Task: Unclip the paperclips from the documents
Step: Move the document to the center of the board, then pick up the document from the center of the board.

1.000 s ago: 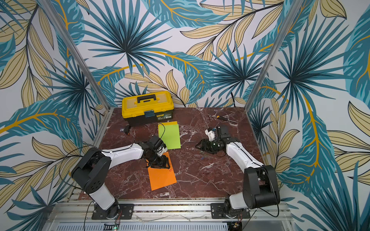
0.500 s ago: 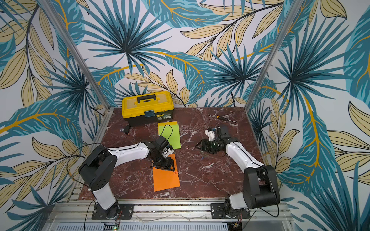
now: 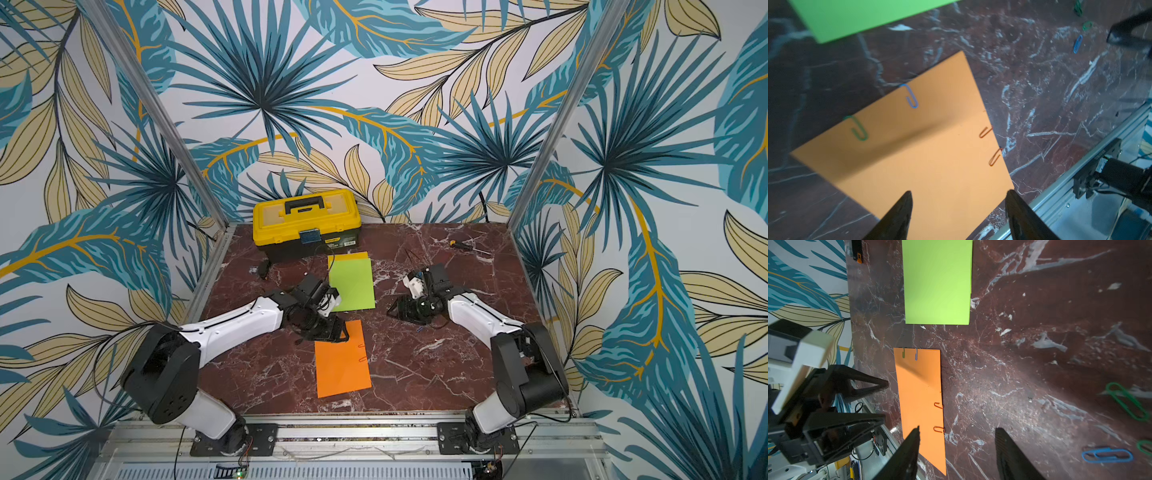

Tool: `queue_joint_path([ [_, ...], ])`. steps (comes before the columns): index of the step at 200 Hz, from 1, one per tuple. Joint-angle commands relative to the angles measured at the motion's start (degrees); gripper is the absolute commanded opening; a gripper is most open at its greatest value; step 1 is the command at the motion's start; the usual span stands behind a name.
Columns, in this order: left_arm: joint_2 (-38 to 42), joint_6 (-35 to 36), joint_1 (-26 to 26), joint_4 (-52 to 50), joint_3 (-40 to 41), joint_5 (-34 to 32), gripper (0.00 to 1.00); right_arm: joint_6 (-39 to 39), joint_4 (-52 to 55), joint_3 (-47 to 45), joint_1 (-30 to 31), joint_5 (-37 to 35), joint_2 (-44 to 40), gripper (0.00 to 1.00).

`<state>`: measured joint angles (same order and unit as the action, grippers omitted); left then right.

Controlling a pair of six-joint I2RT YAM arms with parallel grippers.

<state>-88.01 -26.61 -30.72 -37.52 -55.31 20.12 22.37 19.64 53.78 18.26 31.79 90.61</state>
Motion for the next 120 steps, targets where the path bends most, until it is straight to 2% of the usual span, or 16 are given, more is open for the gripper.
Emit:
queue_joint_path([
  [1,2.64,-4.0,3.48,0.64,3.43,-2.1,0.72,3.31,-2.92,1.96,3.01,-4.61,2.21,0.59],
  [28,3.81,-7.62,5.86,2.37,6.35,-2.47,0.72,5.28,-4.24,3.64,6.41,-7.75,5.15,0.59],
  [59,1.19,-9.96,6.13,4.74,7.85,-2.32,0.72,7.43,-6.04,5.05,9.69,-10.11,8.08,0.59],
  [120,-4.01,-10.04,6.16,8.24,6.47,-1.86,0.69,9.8,-6.62,7.36,14.55,-12.54,12.85,0.59],
])
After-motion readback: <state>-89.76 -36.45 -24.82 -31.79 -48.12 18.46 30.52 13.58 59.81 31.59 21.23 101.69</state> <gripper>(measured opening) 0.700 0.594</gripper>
